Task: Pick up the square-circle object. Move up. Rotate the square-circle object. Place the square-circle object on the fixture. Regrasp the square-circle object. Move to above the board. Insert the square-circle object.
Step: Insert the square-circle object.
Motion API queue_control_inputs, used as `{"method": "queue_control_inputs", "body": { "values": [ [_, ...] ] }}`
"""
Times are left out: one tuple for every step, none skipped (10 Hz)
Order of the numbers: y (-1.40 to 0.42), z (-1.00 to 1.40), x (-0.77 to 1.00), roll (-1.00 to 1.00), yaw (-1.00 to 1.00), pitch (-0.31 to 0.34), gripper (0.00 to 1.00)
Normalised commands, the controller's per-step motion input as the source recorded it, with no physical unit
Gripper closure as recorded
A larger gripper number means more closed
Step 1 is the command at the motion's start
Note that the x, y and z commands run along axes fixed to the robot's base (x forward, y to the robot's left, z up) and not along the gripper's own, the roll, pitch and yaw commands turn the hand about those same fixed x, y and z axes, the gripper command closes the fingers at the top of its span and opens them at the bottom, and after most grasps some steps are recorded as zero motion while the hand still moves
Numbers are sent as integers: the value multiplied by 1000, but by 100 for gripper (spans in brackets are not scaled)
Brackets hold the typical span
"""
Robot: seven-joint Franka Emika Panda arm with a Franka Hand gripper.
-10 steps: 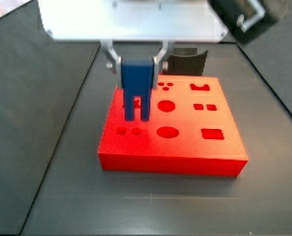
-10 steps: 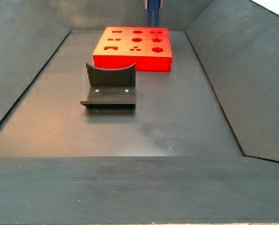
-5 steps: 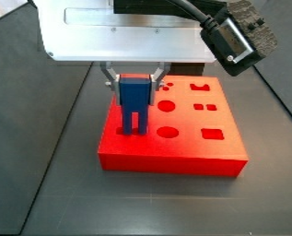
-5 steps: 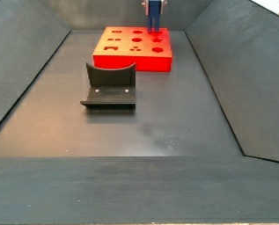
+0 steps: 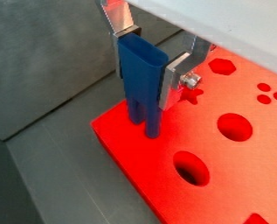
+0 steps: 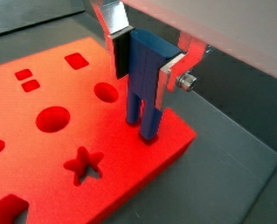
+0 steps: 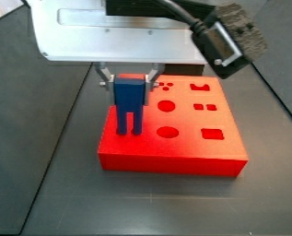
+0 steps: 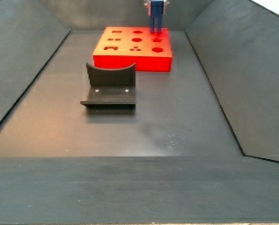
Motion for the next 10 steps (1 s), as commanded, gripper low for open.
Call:
{"method": "queue_control_inputs", "body": {
  "values": [
    [0, -17, -214, 90, 0, -21, 100],
    [0, -166, 0, 53, 0, 0, 100],
    [0, -271, 31, 19, 0, 0, 100],
    [0, -331, 103, 0, 0, 0, 100],
    [0, -329, 189, 9, 0, 0, 100],
    [0, -311, 220, 27, 0, 14, 100],
    [0, -286, 274, 61, 0, 39, 100],
    [0, -326, 331, 51, 0, 50, 100],
    [0, -349, 260, 37, 0, 20, 100],
    [0, -360, 206, 7, 0, 0, 100]
  ]
}}
